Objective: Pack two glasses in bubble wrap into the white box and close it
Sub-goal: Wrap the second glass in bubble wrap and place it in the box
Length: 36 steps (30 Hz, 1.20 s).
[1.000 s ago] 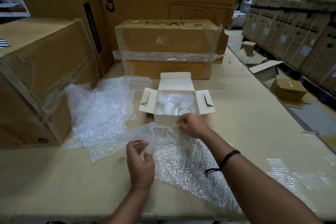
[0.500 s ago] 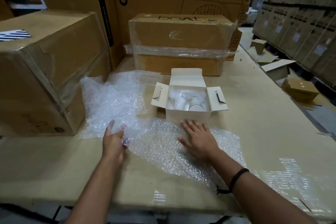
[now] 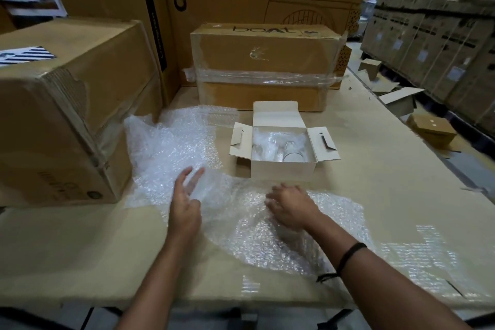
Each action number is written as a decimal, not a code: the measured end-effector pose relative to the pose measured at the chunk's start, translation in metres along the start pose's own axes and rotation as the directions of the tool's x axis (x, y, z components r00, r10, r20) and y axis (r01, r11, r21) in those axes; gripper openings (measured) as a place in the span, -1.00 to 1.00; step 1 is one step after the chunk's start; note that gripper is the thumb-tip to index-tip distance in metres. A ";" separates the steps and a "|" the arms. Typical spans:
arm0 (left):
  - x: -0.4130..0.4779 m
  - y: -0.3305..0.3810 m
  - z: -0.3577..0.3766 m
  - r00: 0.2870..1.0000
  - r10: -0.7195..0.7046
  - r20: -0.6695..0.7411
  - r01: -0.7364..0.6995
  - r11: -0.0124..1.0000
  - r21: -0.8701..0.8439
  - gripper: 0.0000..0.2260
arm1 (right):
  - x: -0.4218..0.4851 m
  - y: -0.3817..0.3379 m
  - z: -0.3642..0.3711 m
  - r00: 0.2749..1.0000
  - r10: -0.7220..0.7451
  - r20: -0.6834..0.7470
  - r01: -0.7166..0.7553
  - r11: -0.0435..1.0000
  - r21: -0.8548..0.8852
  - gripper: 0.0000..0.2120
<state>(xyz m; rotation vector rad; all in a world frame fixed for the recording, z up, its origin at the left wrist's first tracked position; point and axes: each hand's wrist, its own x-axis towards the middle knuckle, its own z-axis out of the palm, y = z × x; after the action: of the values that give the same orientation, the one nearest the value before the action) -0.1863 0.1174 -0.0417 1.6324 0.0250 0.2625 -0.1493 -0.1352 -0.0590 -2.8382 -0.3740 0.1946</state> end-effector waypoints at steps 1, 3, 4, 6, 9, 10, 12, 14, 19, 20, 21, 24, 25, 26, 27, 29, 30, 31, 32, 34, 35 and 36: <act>-0.006 -0.001 0.003 0.996 0.059 0.067 -0.066 0.992 0.104 -0.34 | 0.007 -0.009 -0.008 0.994 0.063 -0.094 -0.055 0.994 0.091 -0.67; -0.016 -0.006 0.008 0.973 0.130 0.192 -0.178 0.949 0.262 -0.39 | 0.021 -0.028 -0.023 0.972 0.183 -0.150 -0.139 0.954 0.265 -0.73; -0.021 -0.007 0.009 0.961 0.146 0.233 -0.212 0.934 0.288 -0.40 | 0.028 -0.038 -0.028 0.973 0.190 -0.129 -0.145 0.945 0.293 -0.69; -0.030 -0.008 0.008 0.949 0.156 0.273 -0.234 0.931 0.280 -0.38 | 0.041 -0.054 -0.032 0.994 0.107 -0.022 -0.100 0.970 0.220 -0.51; -0.040 -0.017 0.003 0.951 0.122 0.284 -0.204 0.938 0.280 -0.42 | 0.055 -0.075 -0.030 0.987 -0.042 0.157 0.012 0.983 0.185 -0.36; -0.043 -0.019 -0.001 0.948 0.127 0.291 -0.216 0.930 0.298 -0.43 | 0.059 -0.081 -0.030 0.984 -0.065 0.167 0.026 0.975 0.223 -0.39; -0.045 -0.022 -0.008 0.942 0.148 0.300 -0.255 0.899 0.355 -0.44 | 0.063 -0.094 -0.034 0.994 -0.026 0.102 -0.016 0.920 0.391 -0.60; -0.046 -0.025 -0.014 0.936 0.152 0.318 -0.279 0.872 0.402 -0.44 | 0.068 -0.105 -0.039 0.994 0.009 0.105 -0.049 0.919 0.392 -0.69; -0.054 -0.033 -0.023 0.922 0.185 0.341 -0.322 0.855 0.406 -0.58 | 0.066 -0.131 -0.029 0.931 -0.023 0.365 0.086 0.984 -0.155 -0.48; -0.057 -0.034 -0.025 0.926 0.205 0.316 -0.326 0.858 0.397 -0.55 | 0.066 -0.132 -0.024 0.939 -0.023 0.343 0.109 0.966 -0.233 -0.55; -0.058 -0.036 -0.026 0.933 0.215 0.288 -0.319 0.863 0.392 -0.50 | 0.067 -0.131 -0.019 0.959 -0.024 0.284 0.094 0.967 -0.238 -0.64; -0.058 -0.037 -0.024 0.976 0.166 0.142 -0.210 0.896 0.391 -0.40 | 0.066 -0.122 -0.019 0.990 0.061 0.128 -0.095 0.955 0.280 -0.81; -0.056 -0.034 -0.022 0.991 0.123 0.056 -0.135 0.892 0.430 -0.30 | 0.062 -0.119 -0.024 0.989 0.107 0.103 -0.145 0.847 0.511 -0.86; -0.053 -0.033 -0.019 0.996 0.083 -0.036 -0.055 0.869 0.491 -0.16 | 0.058 -0.116 -0.029 0.983 0.155 0.103 -0.182 0.703 0.687 -0.87; -0.051 -0.029 -0.017 0.993 0.052 -0.107 0.015 0.841 0.540 -0.03 | 0.053 -0.113 -0.033 0.975 0.185 0.120 -0.204 0.548 0.811 -0.87; -0.046 -0.024 -0.013 0.984 -0.008 -0.176 0.104 0.832 0.545 0.09 | 0.044 -0.102 -0.040 0.971 0.173 0.165 -0.211 0.294 0.932 -0.81; -0.043 -0.022 -0.011 0.979 -0.033 -0.202 0.134 0.850 0.510 0.12 | 0.038 -0.095 -0.041 0.971 0.153 0.184 -0.212 0.190 0.959 -0.78; -0.040 -0.021 -0.010 0.970 -0.036 -0.241 0.152 0.862 0.483 0.12 | 0.033 -0.088 -0.042 0.973 0.125 0.193 -0.204 0.089 0.975 -0.76; -0.038 -0.020 -0.009 0.960 -0.021 -0.279 0.158 0.865 0.477 0.10 | 0.025 -0.080 -0.042 0.973 0.117 0.198 -0.199 -0.004 0.980 -0.73; -0.032 -0.023 -0.004 0.956 -0.013 -0.294 0.164 0.853 0.495 0.02 | 0.010 -0.063 -0.039 0.966 0.141 0.218 -0.191 -0.188 0.964 -0.69; -0.030 -0.025 -0.001 0.971 -0.034 -0.238 0.156 0.842 0.516 0.02 | 0.003 -0.055 -0.038 0.961 0.164 0.223 -0.173 -0.274 0.946 -0.67; -0.028 -0.028 0.002 0.985 -0.064 -0.160 0.138 0.849 0.510 0.01 | -0.004 -0.048 -0.037 0.957 0.184 0.225 -0.155 -0.333 0.930 -0.67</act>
<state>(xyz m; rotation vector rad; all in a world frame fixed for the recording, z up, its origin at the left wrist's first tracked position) -0.2097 0.1128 -0.0736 2.1438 0.3125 0.3039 -0.1584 -0.1012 -0.0100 -1.0007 0.2608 0.3226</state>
